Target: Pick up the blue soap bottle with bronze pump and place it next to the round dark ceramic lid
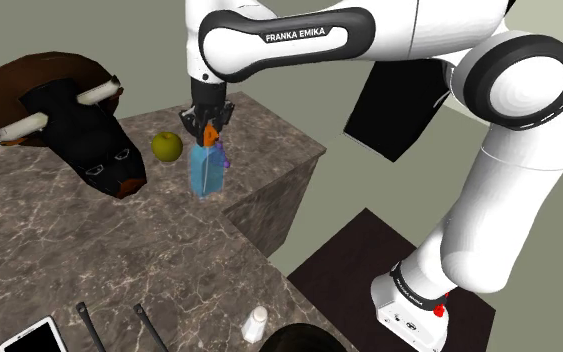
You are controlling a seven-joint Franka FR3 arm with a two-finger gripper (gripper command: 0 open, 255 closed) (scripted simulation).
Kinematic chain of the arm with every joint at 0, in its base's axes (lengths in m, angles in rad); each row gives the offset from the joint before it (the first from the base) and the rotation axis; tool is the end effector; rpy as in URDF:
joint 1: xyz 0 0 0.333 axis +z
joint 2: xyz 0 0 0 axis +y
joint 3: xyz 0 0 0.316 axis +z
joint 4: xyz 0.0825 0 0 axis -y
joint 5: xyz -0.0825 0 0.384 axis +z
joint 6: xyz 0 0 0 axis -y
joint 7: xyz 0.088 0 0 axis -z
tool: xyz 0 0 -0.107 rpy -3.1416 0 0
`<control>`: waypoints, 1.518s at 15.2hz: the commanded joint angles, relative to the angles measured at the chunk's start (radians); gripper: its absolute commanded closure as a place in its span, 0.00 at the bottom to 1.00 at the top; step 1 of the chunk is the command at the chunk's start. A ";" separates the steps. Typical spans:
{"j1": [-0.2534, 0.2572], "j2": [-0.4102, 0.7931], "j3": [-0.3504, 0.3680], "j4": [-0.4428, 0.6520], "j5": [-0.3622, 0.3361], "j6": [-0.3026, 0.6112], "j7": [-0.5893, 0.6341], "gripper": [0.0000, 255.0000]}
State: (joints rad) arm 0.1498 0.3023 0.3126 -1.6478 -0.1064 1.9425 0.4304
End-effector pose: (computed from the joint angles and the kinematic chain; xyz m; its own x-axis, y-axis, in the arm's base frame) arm 0.5895 0.2646 0.4451 0.9983 0.0567 0.0103 0.0566 -0.9984 0.0038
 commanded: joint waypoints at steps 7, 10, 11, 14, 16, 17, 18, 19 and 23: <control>0.002 -0.015 0.003 0.089 0.007 -0.103 -0.006 1.00; 0.003 -0.017 0.004 0.127 0.009 -0.143 -0.008 1.00; 0.004 -0.017 0.005 0.141 0.009 -0.156 -0.008 1.00; 0.006 -0.016 0.005 0.183 0.009 -0.197 -0.009 1.00; 0.008 -0.014 0.006 0.213 0.009 -0.225 -0.010 1.00; 0.009 -0.012 0.006 0.228 0.008 -0.239 -0.010 1.00; 0.010 -0.010 0.006 0.244 0.008 -0.254 -0.010 1.00; 0.011 -0.008 0.007 0.261 0.007 -0.268 -0.010 1.00; 0.017 0.004 0.008 0.332 0.004 -0.328 -0.010 1.00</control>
State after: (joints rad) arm 0.1668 0.3045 0.3205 -1.3321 -0.1024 1.6296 0.4221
